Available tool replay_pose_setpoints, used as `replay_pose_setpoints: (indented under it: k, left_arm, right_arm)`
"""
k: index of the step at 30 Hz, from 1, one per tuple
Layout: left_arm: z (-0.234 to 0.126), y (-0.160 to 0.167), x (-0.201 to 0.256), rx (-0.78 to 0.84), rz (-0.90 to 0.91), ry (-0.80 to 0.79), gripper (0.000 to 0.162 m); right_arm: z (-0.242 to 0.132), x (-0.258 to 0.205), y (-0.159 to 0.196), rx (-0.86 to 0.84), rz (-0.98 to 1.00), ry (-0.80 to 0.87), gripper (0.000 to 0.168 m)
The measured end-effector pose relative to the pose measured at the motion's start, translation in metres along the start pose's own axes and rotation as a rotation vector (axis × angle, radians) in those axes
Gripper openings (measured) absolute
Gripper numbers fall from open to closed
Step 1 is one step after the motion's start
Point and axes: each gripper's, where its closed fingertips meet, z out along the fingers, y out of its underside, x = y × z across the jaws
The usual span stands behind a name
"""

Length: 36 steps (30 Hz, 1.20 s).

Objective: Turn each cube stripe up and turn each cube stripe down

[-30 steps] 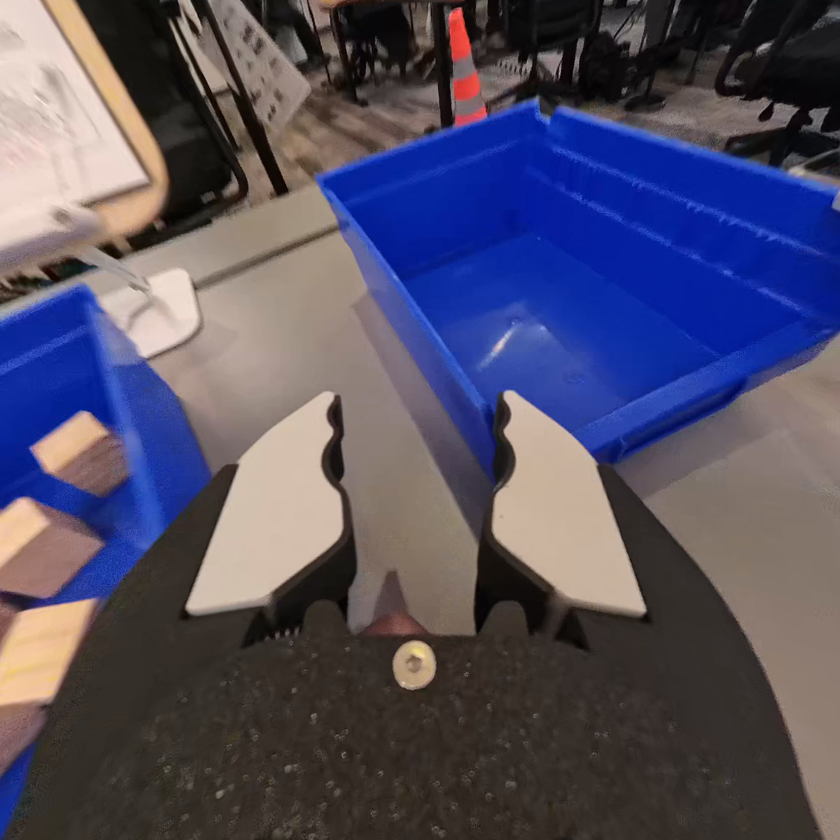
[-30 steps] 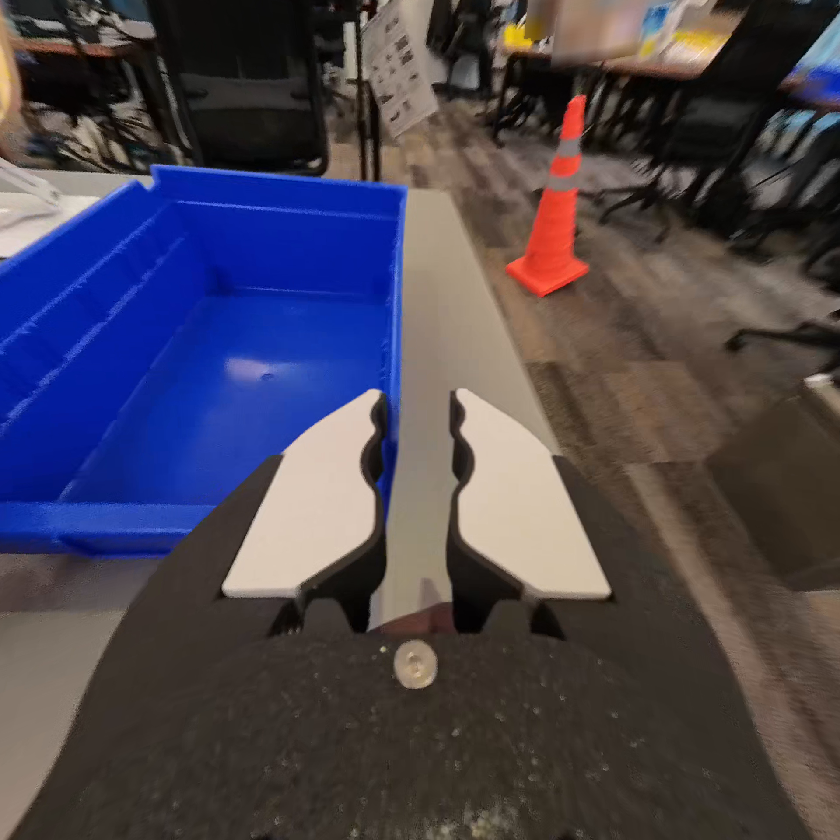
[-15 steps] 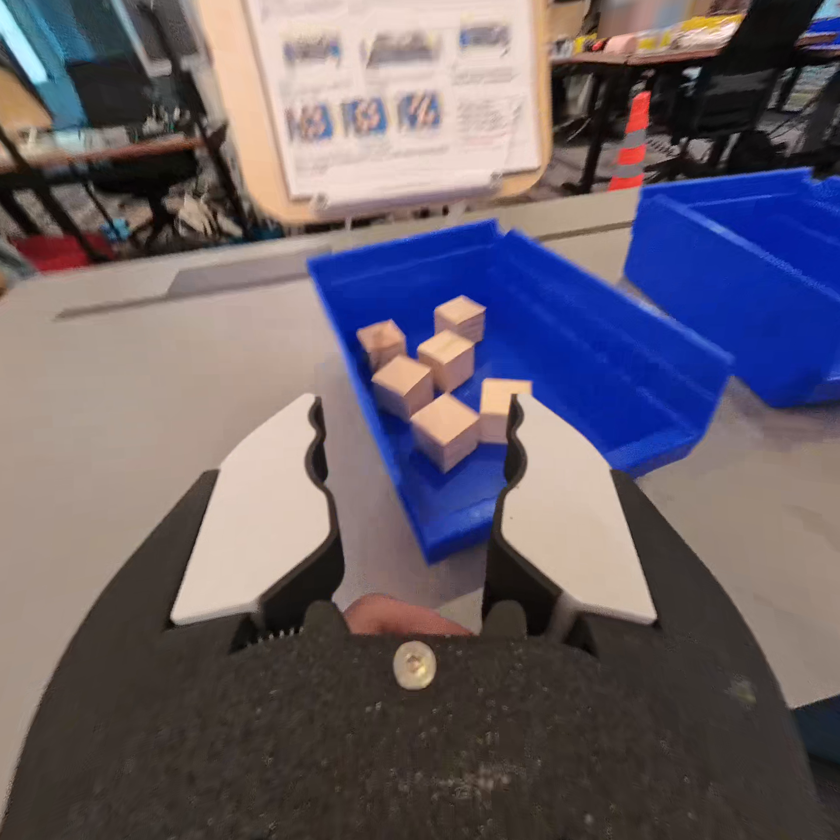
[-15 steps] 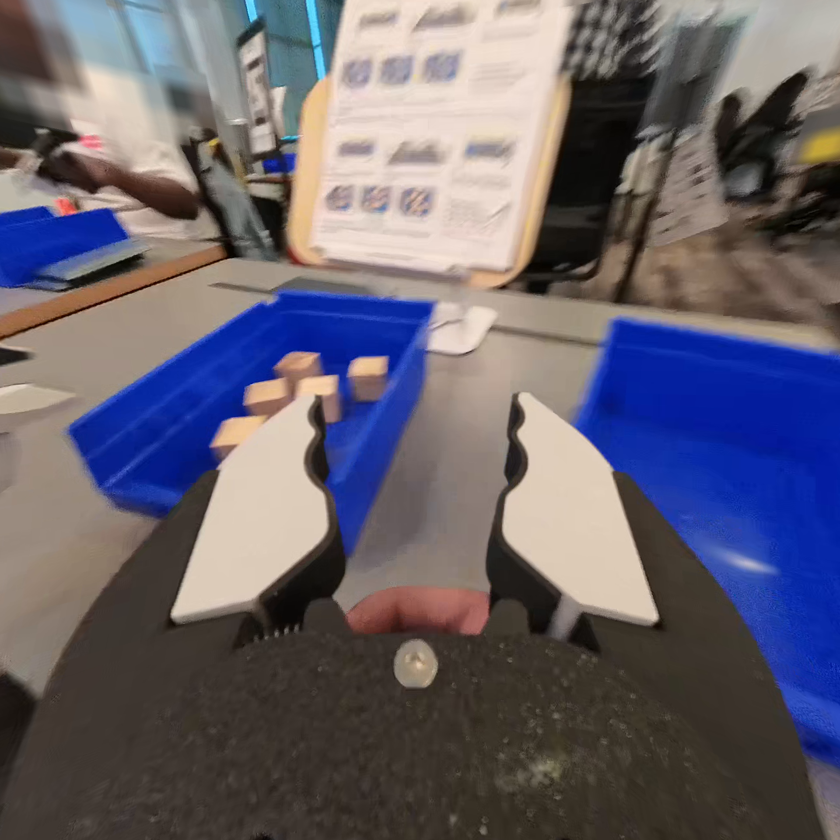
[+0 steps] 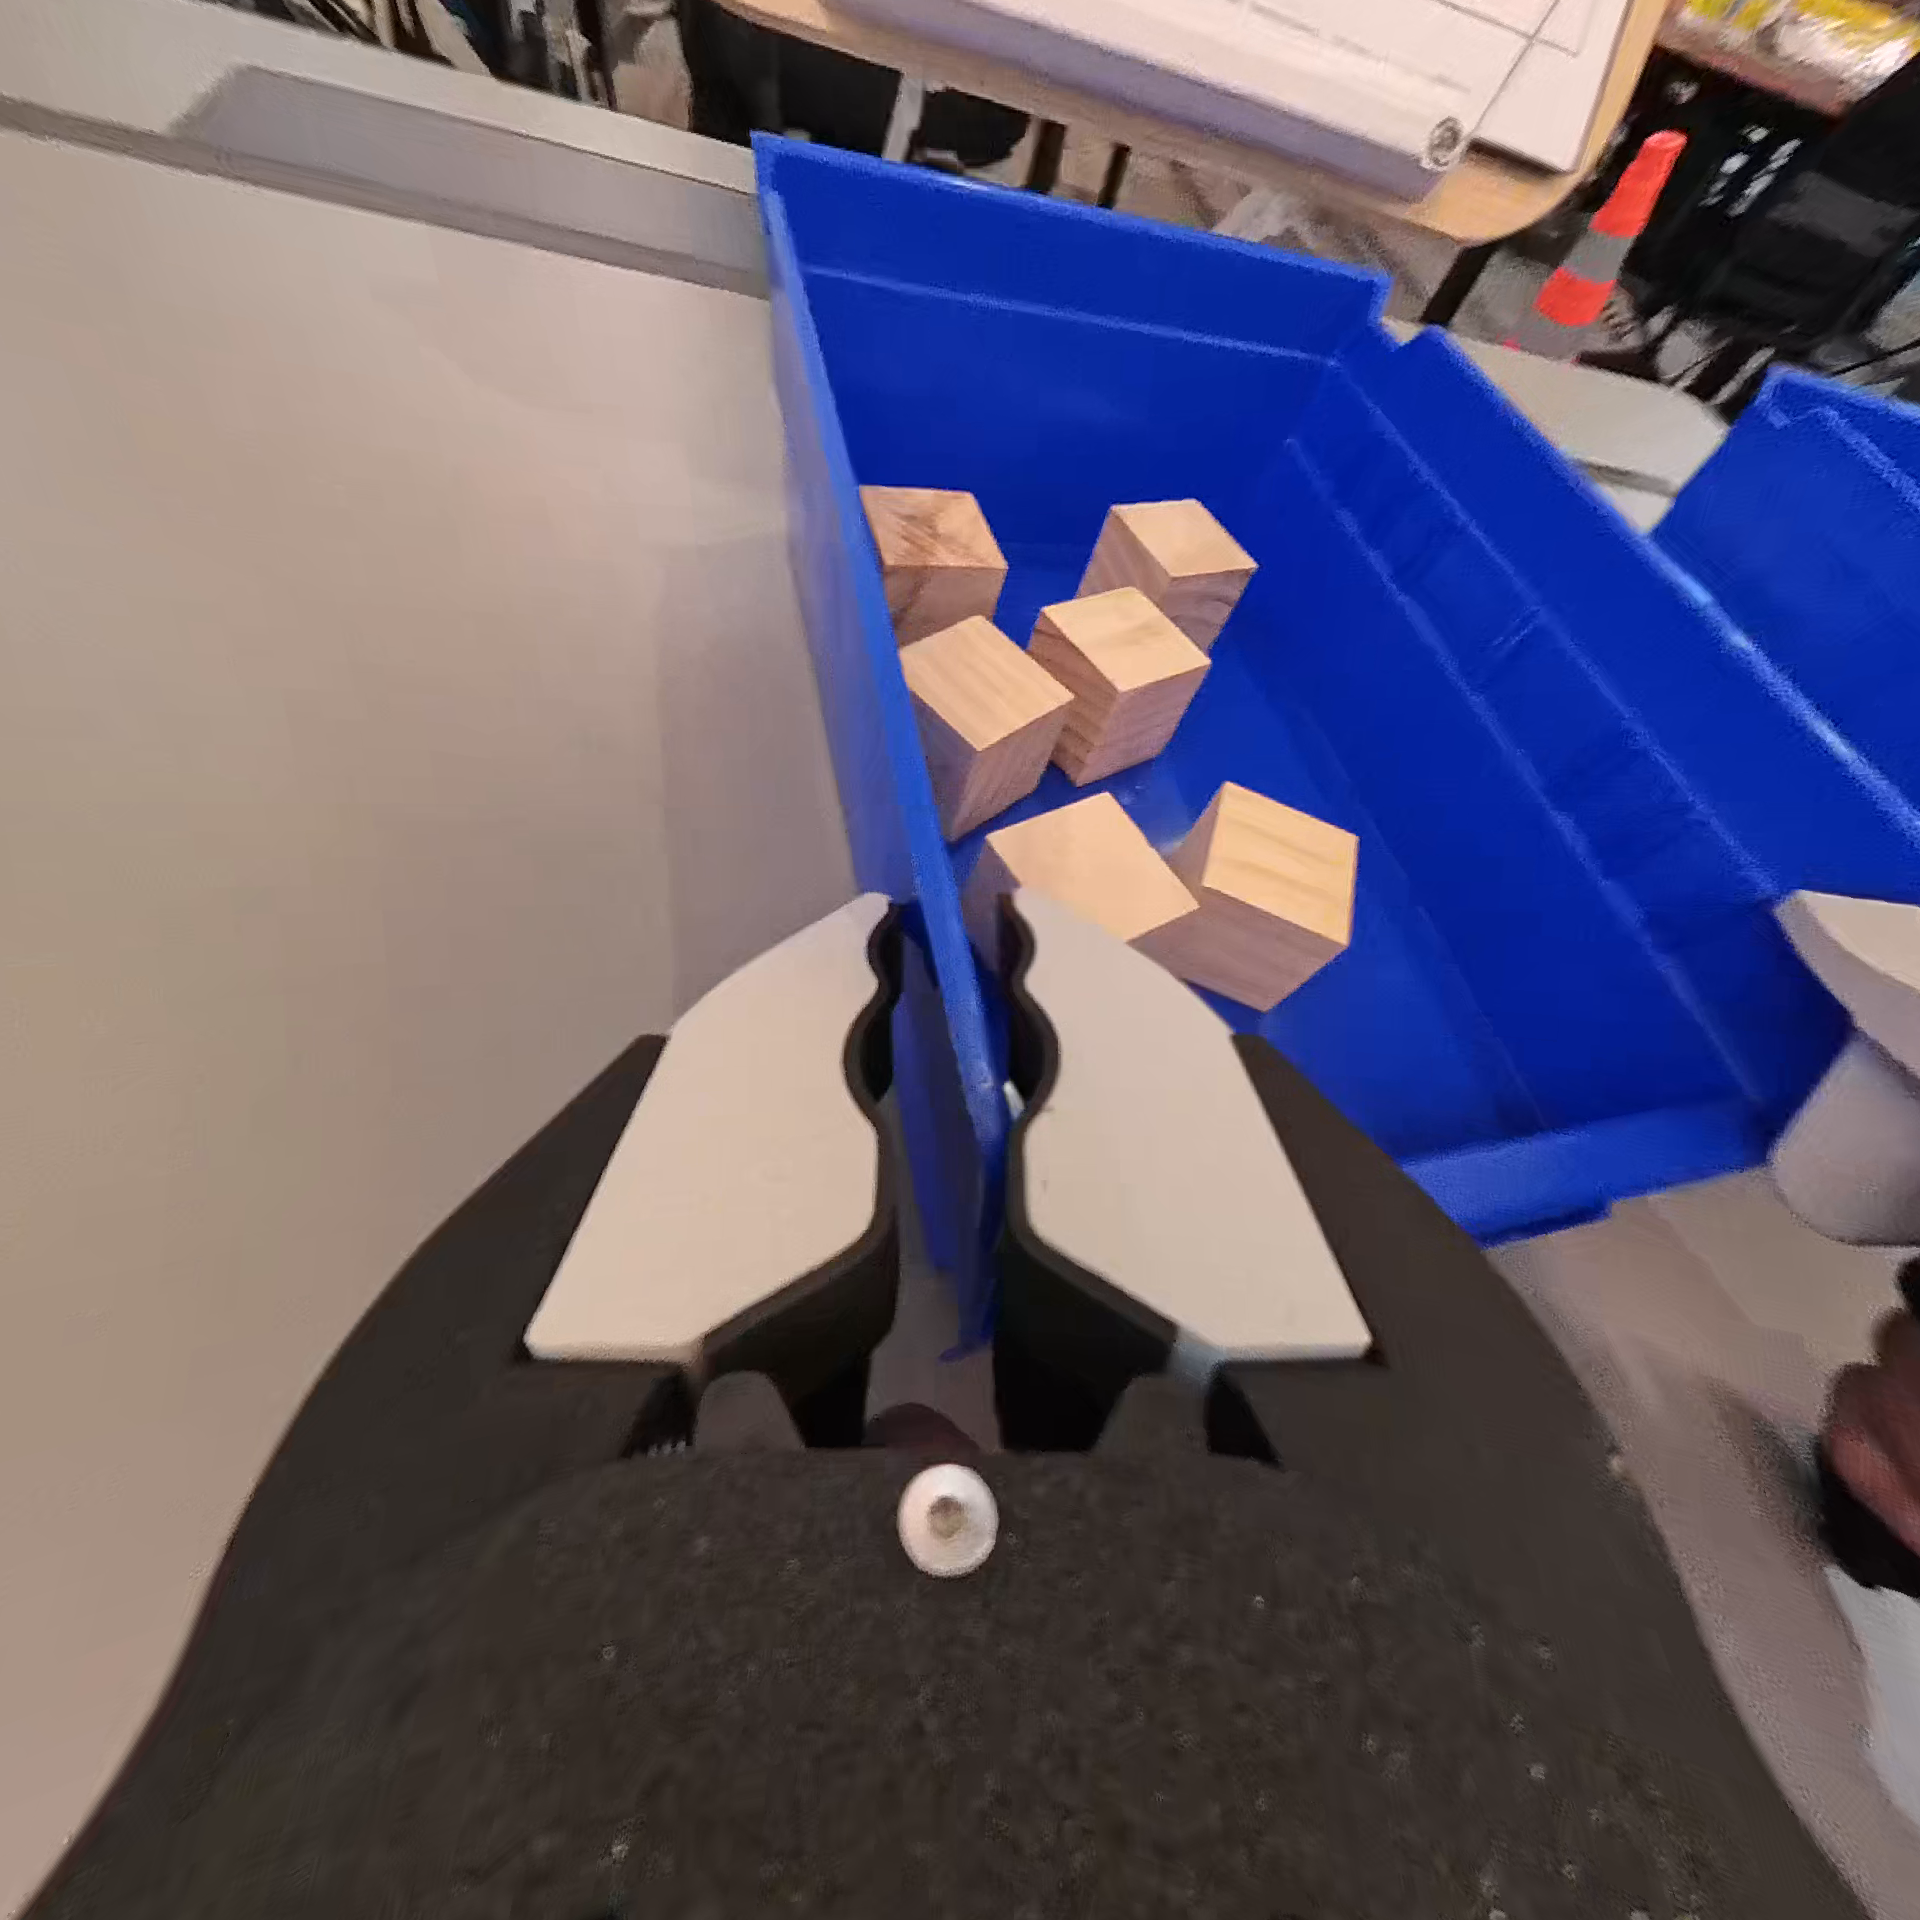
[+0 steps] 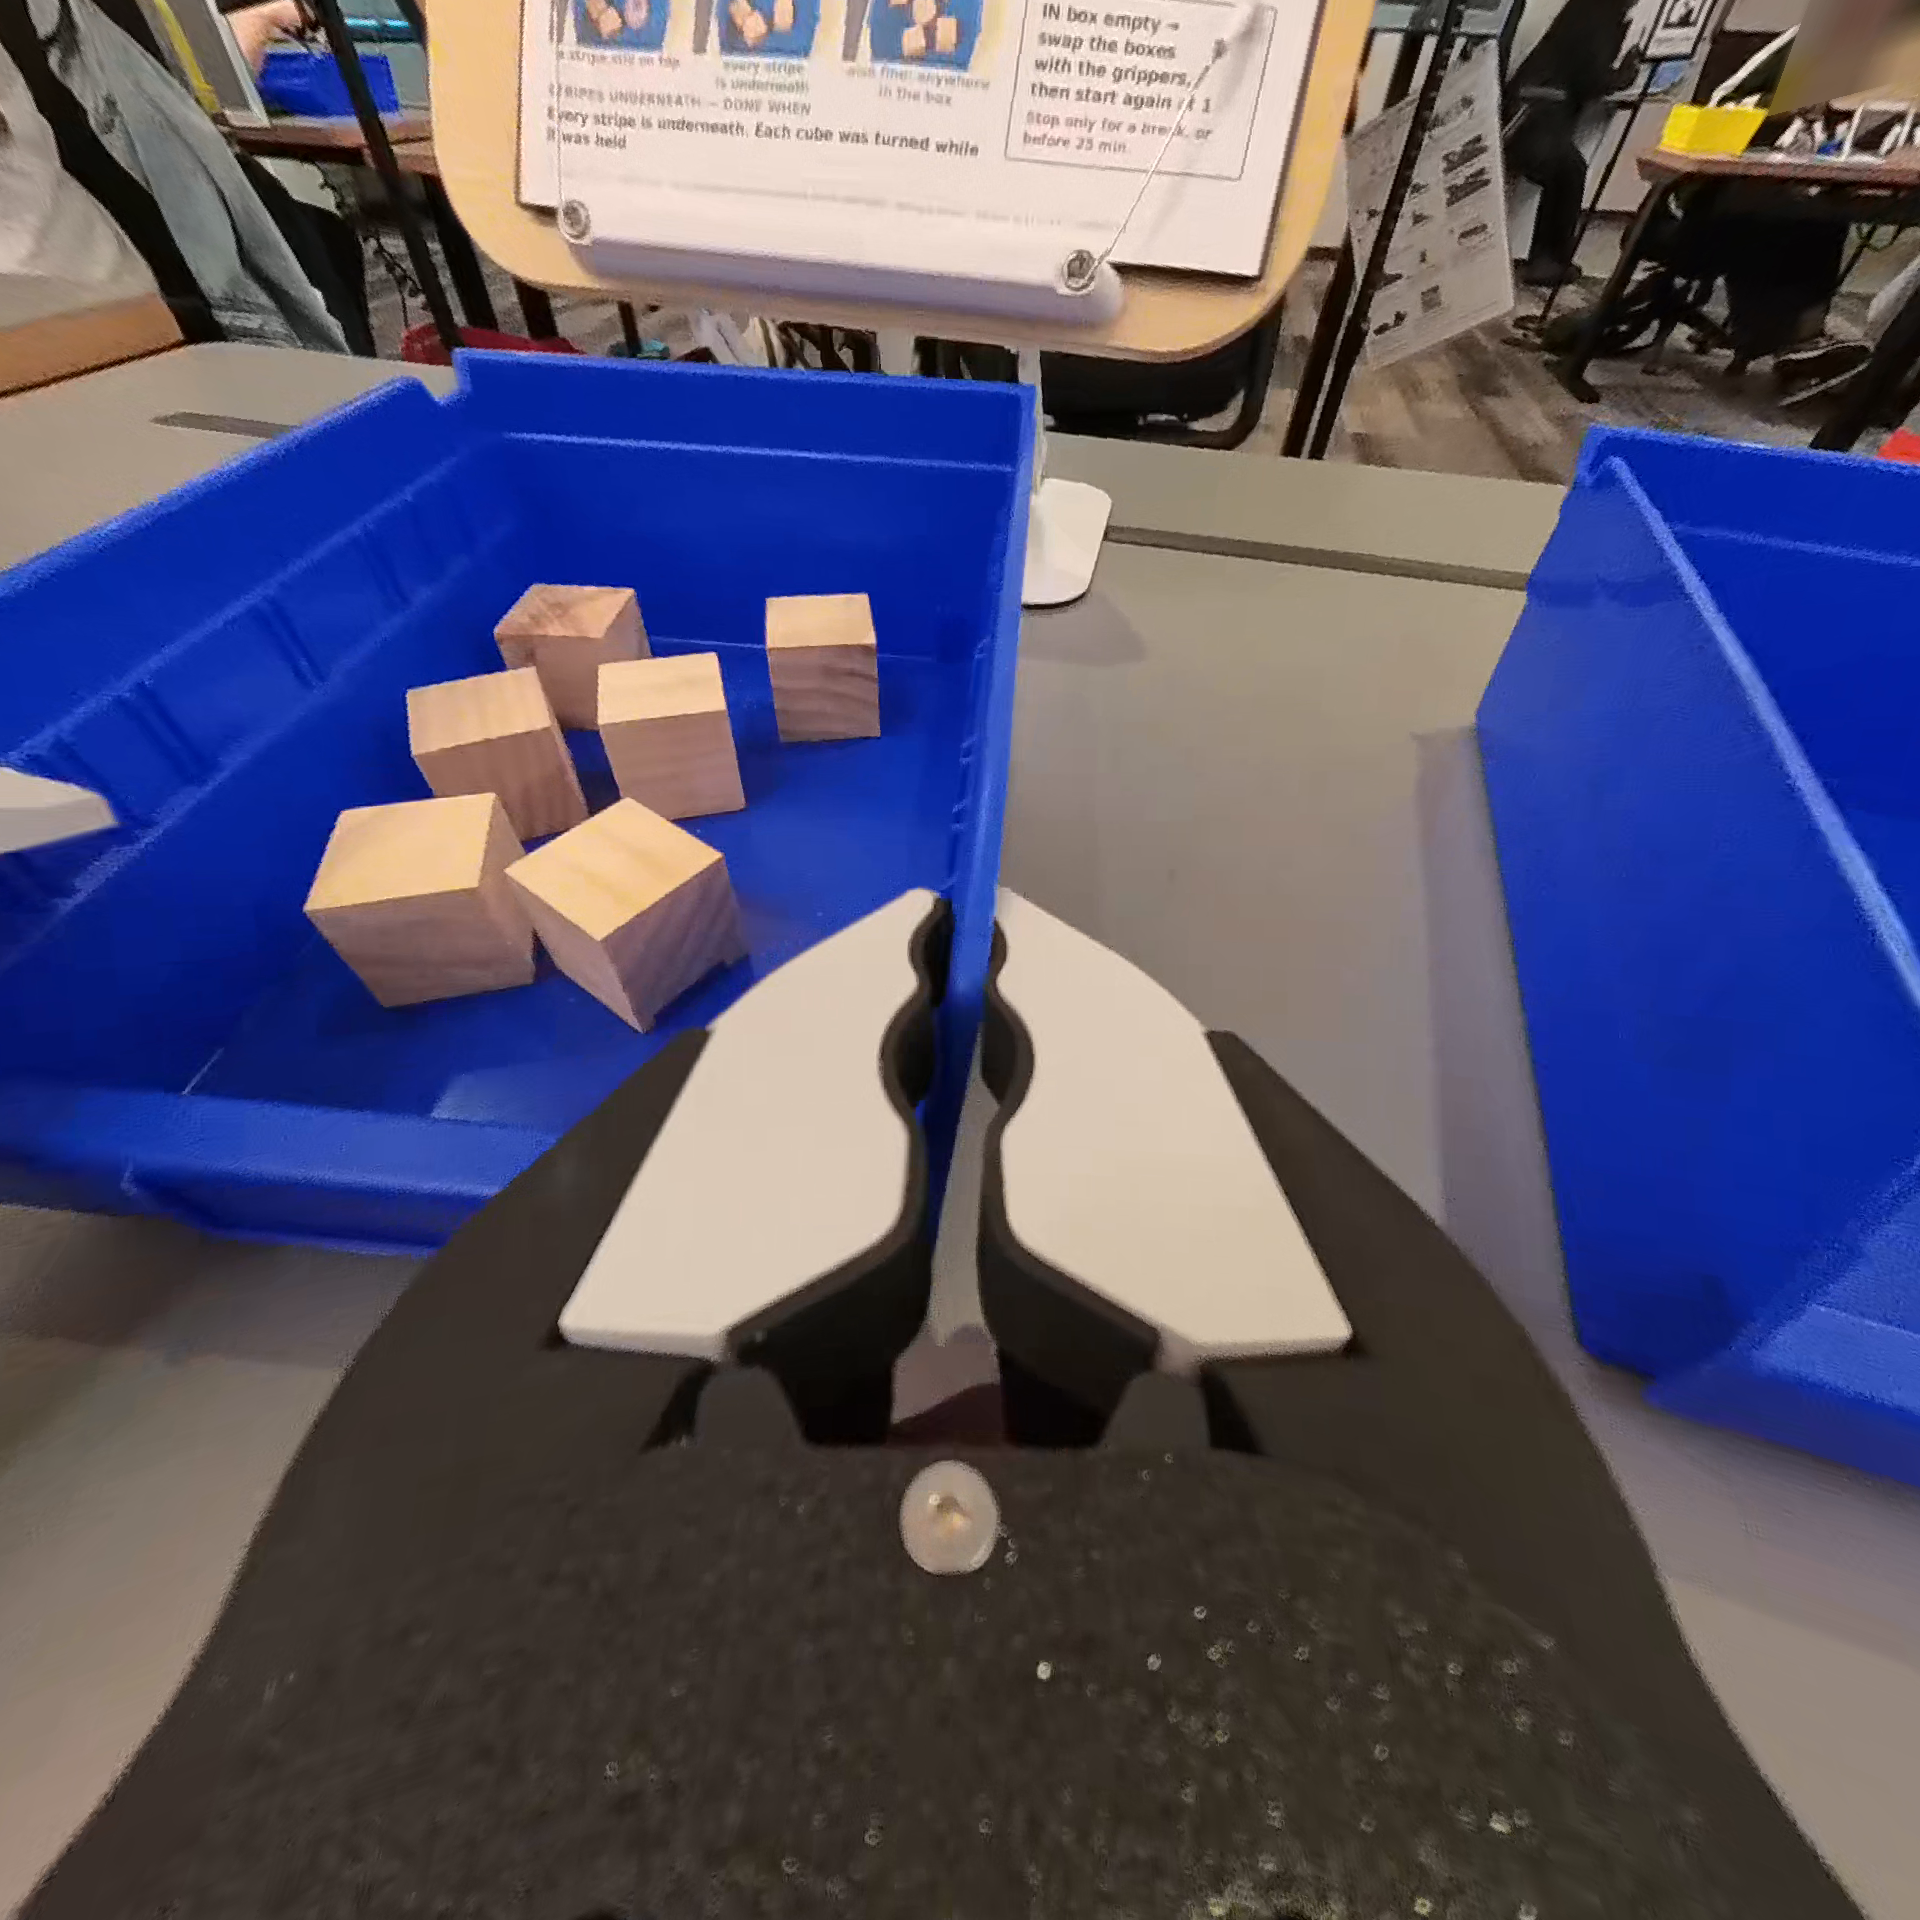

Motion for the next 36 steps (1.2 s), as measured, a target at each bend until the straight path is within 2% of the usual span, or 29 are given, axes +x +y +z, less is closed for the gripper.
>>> replay_pose_setpoints:
  k: [2,4,7,15,20,24,26,32,33,34,35,36]
  left_arm:
    - [-0.003,-0.005,-0.011,0.007,0.079,-0.084,0.004]
    - [-0.008,-0.006,-0.022,0.002,0.072,-0.097,0.004]
    - [-0.023,-0.018,-0.055,0.018,0.084,-0.118,0.004]
    - [-0.081,-0.089,-0.206,0.154,0.199,-0.338,0.001]
    - [-0.074,-0.078,-0.291,0.092,0.119,-0.323,0.001]
    - [-0.064,-0.07,-0.311,0.112,0.059,-0.248,0.001]
    - [-0.06,-0.07,-0.315,0.123,0.06,-0.236,0.001]
    - [-0.039,-0.067,-0.312,0.133,0.018,-0.162,0.003]
    - [-0.039,-0.067,-0.313,0.121,0.029,-0.181,0.009]
    - [-0.042,-0.069,-0.313,0.124,0.046,-0.209,0.024]
    - [-0.05,-0.074,-0.314,0.141,0.063,-0.248,0.032]
    - [-0.063,-0.082,-0.312,0.177,0.075,-0.283,0.033]
  right_arm:
    - [-0.004,-0.008,0.0,-0.008,0.033,0.016,0.003]
    - [-0.011,-0.02,-0.005,0.007,0.057,0.06,0.003]
    - [-0.016,-0.057,-0.02,0.056,0.09,0.04,0.004]
    - [0.027,-0.219,-0.037,0.044,0.055,-0.121,0.004]
    - [0.05,-0.293,-0.038,-0.014,0.015,-0.158,0.005]
    - [0.055,-0.311,-0.039,-0.001,0.025,-0.125,0.006]
    - [0.055,-0.315,-0.034,-0.015,0.06,-0.155,0.008]
    - [0.055,-0.312,-0.028,0.001,0.004,-0.286,0.016]
    - [0.05,-0.311,-0.03,0.005,-0.024,-0.338,0.017]
    - [0.042,-0.307,-0.035,0.024,-0.054,-0.387,0.024]
    - [0.032,-0.298,-0.042,0.055,-0.08,-0.414,0.031]
    - [0.019,-0.287,-0.05,0.097,-0.098,-0.448,0.034]
